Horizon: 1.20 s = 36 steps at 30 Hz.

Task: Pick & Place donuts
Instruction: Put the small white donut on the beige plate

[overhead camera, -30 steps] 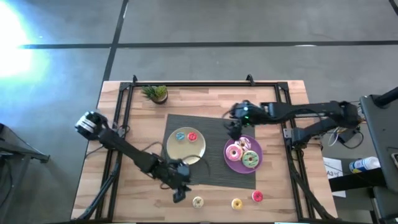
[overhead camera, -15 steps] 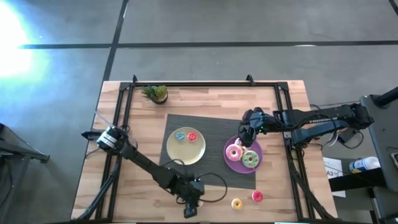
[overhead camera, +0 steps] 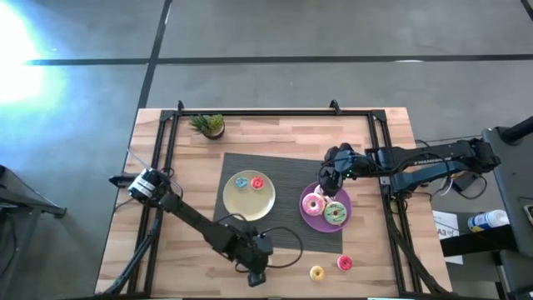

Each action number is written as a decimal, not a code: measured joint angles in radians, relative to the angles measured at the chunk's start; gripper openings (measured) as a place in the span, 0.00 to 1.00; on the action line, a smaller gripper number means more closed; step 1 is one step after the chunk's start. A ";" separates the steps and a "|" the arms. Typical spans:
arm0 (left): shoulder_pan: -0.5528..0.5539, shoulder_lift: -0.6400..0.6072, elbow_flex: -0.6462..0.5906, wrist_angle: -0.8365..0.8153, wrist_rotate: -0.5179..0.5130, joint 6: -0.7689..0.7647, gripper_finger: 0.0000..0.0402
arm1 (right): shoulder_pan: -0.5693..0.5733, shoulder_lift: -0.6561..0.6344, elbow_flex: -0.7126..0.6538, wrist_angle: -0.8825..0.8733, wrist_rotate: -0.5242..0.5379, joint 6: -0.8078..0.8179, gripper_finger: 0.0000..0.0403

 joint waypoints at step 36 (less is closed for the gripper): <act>-0.009 0.021 -0.003 -0.036 -0.062 0.003 0.41 | 0.000 0.000 0.000 -0.006 0.003 -0.004 0.50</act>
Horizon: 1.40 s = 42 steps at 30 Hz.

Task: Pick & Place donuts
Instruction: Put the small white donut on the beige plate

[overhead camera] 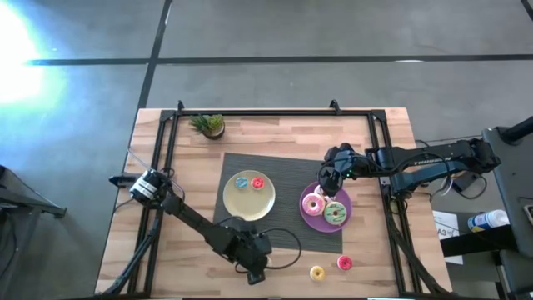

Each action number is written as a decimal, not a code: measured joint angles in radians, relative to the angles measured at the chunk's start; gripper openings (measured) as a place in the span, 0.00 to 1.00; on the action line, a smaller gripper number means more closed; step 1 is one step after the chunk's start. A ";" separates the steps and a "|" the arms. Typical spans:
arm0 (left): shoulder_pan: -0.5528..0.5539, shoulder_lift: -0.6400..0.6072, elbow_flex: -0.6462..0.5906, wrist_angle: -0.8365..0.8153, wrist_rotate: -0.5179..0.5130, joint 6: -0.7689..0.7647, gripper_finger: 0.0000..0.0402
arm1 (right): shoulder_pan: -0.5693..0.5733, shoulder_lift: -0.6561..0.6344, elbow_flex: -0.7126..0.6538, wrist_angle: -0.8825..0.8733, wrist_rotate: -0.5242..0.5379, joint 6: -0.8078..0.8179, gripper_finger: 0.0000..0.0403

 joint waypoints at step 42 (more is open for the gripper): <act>0.401 -0.465 -0.448 -0.265 -0.011 0.026 0.28 | -0.002 0.001 -0.011 -0.001 0.025 0.008 0.50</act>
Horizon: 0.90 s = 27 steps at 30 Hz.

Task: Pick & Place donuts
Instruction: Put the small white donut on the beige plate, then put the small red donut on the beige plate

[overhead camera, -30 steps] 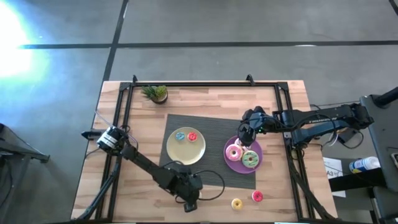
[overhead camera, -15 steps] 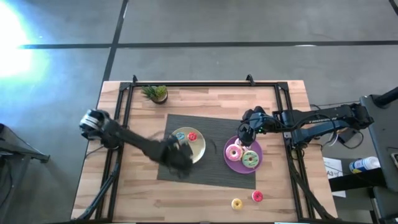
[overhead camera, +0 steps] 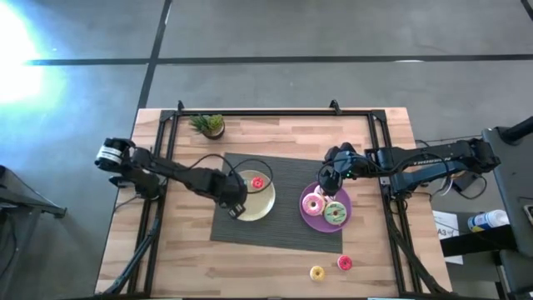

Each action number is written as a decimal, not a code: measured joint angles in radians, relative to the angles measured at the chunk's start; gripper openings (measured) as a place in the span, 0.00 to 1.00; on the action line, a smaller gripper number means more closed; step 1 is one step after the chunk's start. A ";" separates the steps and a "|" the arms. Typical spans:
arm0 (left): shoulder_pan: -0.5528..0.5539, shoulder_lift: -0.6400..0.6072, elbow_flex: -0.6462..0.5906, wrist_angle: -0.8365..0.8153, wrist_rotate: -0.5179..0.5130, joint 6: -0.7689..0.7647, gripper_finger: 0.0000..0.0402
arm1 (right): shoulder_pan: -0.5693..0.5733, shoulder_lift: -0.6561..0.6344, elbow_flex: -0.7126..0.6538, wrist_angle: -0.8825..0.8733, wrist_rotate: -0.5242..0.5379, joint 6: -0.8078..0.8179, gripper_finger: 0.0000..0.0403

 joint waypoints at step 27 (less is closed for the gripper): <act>-0.201 -0.049 0.228 -0.021 -0.052 0.110 0.44 | 0.648 0.038 -0.042 -0.067 -0.494 0.472 0.45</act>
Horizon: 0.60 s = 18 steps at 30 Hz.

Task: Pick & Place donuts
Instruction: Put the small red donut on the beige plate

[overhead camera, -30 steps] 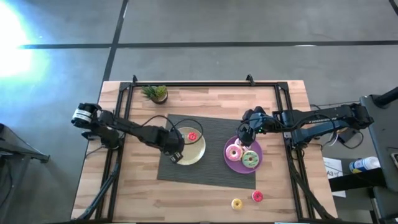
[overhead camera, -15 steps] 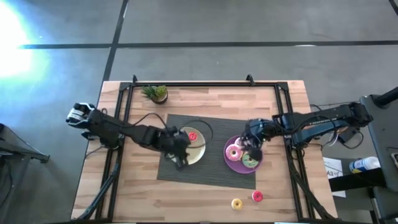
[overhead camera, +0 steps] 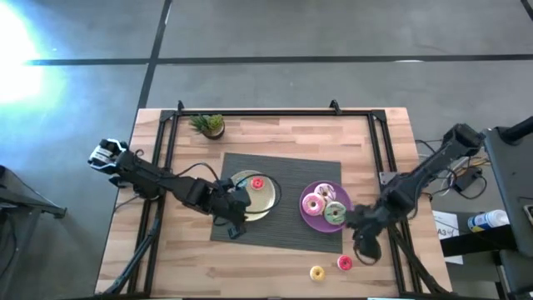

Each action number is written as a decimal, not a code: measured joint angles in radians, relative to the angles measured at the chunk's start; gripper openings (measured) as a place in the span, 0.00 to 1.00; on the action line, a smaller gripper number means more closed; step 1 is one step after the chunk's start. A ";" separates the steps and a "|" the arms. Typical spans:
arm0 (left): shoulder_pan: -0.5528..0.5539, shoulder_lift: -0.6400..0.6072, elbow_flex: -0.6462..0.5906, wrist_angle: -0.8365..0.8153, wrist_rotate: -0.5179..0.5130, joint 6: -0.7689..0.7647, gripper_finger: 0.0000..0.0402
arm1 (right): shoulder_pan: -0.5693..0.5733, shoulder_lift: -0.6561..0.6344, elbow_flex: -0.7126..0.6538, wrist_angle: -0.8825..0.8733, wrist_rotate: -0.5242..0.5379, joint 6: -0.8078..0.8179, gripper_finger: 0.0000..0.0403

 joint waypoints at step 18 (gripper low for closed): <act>-0.020 -0.001 0.000 -0.124 -0.005 0.140 0.44 | 0.140 0.411 0.071 0.132 0.106 0.252 0.49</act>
